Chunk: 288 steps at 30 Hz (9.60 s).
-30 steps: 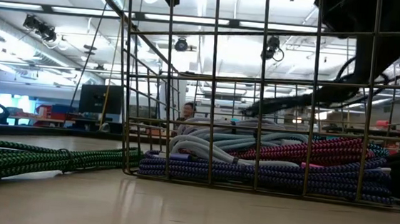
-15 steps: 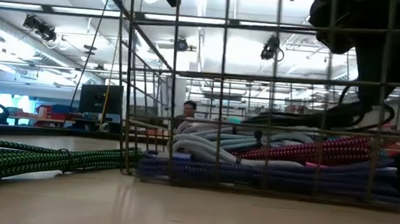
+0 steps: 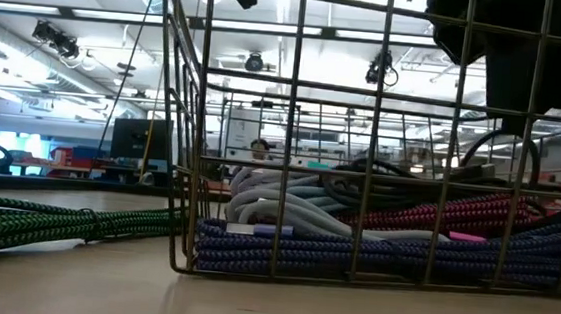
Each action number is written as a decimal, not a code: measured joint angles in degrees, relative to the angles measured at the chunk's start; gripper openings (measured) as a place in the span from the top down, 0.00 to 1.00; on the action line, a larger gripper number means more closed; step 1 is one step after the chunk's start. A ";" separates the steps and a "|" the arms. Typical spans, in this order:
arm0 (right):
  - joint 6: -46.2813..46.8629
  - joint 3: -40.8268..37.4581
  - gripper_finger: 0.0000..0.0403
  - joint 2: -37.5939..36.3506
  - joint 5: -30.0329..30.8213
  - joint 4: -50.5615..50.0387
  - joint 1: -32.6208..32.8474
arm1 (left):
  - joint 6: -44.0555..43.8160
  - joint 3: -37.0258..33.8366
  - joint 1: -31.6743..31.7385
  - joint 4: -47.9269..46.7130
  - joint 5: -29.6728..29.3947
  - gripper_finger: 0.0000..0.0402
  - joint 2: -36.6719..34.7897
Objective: Pick and place USB-C Cables
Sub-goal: Put the black charger cable into the wire basket, then move the wire basket to the middle of the table, then put the black white charger cable into the wire basket
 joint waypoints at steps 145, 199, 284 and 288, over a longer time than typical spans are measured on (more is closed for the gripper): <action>-69.05 17.79 0.83 -38.93 15.99 -24.48 -21.33 | 13.71 0.01 5.71 16.74 18.64 1.00 24.20; -61.70 -17.28 1.00 -13.66 -4.85 7.28 -22.47 | 16.91 14.82 1.84 -8.52 7.93 1.00 14.29; -90.54 24.26 1.00 -34.62 -1.54 -24.20 -29.77 | -103.47 -15.09 -39.51 -8.72 30.95 1.00 14.64; -92.20 24.26 1.00 -34.42 -4.41 -24.17 -29.77 | -109.56 -17.61 -39.98 -5.60 33.42 0.99 14.64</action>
